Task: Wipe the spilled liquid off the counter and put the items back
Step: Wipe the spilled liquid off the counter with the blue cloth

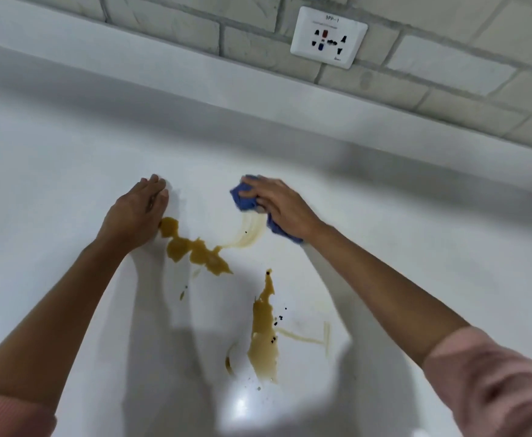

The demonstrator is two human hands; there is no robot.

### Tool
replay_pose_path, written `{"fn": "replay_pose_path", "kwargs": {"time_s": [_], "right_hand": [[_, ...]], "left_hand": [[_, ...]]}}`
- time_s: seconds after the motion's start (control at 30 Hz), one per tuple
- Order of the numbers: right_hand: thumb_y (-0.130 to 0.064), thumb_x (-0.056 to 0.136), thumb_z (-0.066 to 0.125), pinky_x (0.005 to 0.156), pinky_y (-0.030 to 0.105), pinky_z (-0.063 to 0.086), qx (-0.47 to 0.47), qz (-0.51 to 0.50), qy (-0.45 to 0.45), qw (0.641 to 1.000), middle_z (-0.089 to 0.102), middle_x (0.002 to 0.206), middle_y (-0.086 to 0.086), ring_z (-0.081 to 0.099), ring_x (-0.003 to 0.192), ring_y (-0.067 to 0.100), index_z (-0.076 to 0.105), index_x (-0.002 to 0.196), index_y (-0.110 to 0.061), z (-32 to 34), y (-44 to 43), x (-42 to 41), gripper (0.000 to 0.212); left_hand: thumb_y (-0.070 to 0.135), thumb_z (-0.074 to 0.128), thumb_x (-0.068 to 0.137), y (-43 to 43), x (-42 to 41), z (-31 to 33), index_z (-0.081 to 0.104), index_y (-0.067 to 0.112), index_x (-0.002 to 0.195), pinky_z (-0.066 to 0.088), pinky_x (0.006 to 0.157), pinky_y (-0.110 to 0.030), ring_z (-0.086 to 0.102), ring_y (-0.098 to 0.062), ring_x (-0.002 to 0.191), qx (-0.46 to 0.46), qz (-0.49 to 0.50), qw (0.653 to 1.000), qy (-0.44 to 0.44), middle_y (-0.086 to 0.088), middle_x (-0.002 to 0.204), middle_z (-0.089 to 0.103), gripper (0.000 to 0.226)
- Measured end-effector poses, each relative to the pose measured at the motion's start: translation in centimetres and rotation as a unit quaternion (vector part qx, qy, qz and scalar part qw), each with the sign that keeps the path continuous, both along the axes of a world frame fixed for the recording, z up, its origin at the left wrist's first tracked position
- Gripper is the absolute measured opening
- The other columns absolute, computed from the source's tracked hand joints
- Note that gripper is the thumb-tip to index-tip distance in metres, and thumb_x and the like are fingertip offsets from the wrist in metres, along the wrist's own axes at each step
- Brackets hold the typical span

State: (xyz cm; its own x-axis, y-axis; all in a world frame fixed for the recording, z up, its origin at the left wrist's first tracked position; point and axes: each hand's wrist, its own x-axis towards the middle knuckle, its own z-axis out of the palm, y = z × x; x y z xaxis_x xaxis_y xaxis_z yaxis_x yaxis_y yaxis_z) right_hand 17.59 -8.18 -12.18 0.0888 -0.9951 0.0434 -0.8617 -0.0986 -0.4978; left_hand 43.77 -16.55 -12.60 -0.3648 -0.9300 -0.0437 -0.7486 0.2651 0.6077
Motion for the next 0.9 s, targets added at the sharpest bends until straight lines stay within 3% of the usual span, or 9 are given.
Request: {"fn": "replay_pose_path", "kwargs": {"time_s": [0.17, 0.27, 0.4, 0.47, 0.53, 0.67, 0.9], "right_hand": [[0.004, 0.093, 0.04, 0.116, 0.033, 0.018, -0.028, -0.006, -0.009, 1.0, 0.042, 0.146, 0.012, 0.031, 0.14, 0.029, 0.056, 0.129, -0.009, -0.3, -3.5, 4.7, 0.041], [0.006, 0.091, 0.044, 0.114, 0.032, 0.028, -0.026, 0.058, -0.046, 0.997, 0.044, 0.145, 0.011, 0.037, 0.136, 0.027, 0.059, 0.126, -0.009, -1.2, 0.7, 7.4, 0.041], [0.021, 0.08, 0.042, 0.113, 0.029, 0.027, -0.007, 0.15, -0.025, 0.988, 0.048, 0.141, 0.015, 0.038, 0.136, 0.029, 0.061, 0.122, -0.004, -0.8, 6.1, 4.1, 0.052], [0.022, 0.082, 0.041, 0.114, 0.029, 0.026, -0.001, 0.096, -0.03, 0.995, 0.047, 0.141, 0.018, 0.038, 0.136, 0.031, 0.06, 0.123, -0.001, -0.1, 5.8, 0.9, 0.05], [0.011, 0.091, 0.039, 0.116, 0.03, 0.019, 0.003, 0.008, -0.013, 1.0, 0.042, 0.146, 0.012, 0.031, 0.14, 0.028, 0.056, 0.129, -0.008, 0.5, 3.5, -1.1, 0.046], [0.0, 0.095, 0.039, 0.117, 0.035, 0.016, -0.021, -0.046, 0.001, 0.999, 0.04, 0.148, 0.009, 0.028, 0.142, 0.027, 0.055, 0.131, -0.012, 0.3, -1.6, 2.2, 0.041], [0.01, 0.089, 0.043, 0.116, 0.036, 0.025, -0.024, 0.127, -0.032, 0.991, 0.045, 0.145, 0.011, 0.033, 0.139, 0.027, 0.059, 0.126, -0.009, -1.4, 3.9, 8.6, 0.045]], "left_hand": [[0.032, 0.036, 0.099, -0.2, 0.0, -0.1, 0.043, 0.017, 0.14, 0.022, 0.116, -0.036, 0.029, -0.021, 0.142, 0.007, 0.007, 1.0, -0.006, -0.001, 0.151, 0.037, 0.044], [0.033, 0.035, 0.099, -0.3, 0.1, -0.1, 0.043, 0.017, 0.14, 0.022, 0.115, -0.036, 0.03, -0.022, 0.141, 0.012, 0.0, 1.0, -0.012, -0.002, 0.15, 0.038, 0.044], [0.036, 0.036, 0.098, -0.3, 0.3, 0.0, 0.044, 0.021, 0.138, 0.021, 0.115, -0.036, 0.028, -0.018, 0.142, 0.021, 0.001, 1.0, -0.003, 0.002, 0.151, 0.037, 0.043], [0.035, 0.035, 0.098, -0.4, 0.4, 0.2, 0.044, 0.021, 0.139, 0.02, 0.116, -0.035, 0.028, -0.018, 0.142, 0.029, -0.004, 1.0, 0.0, 0.001, 0.151, 0.037, 0.044], [0.035, 0.035, 0.099, -0.5, 0.4, 0.5, 0.043, 0.02, 0.14, 0.019, 0.116, -0.034, 0.028, -0.018, 0.142, 0.041, -0.001, 0.999, 0.005, 0.001, 0.151, 0.037, 0.045], [0.035, 0.035, 0.099, -0.3, 0.4, 0.8, 0.043, 0.019, 0.14, 0.018, 0.117, -0.033, 0.027, -0.018, 0.142, 0.05, -0.004, 0.999, 0.01, 0.001, 0.151, 0.037, 0.045], [0.026, 0.037, 0.1, 0.0, 0.5, 0.9, 0.043, 0.013, 0.14, 0.017, 0.115, -0.029, 0.026, -0.019, 0.143, 0.05, -0.017, 0.998, 0.039, -0.004, 0.151, 0.036, 0.043]]}}
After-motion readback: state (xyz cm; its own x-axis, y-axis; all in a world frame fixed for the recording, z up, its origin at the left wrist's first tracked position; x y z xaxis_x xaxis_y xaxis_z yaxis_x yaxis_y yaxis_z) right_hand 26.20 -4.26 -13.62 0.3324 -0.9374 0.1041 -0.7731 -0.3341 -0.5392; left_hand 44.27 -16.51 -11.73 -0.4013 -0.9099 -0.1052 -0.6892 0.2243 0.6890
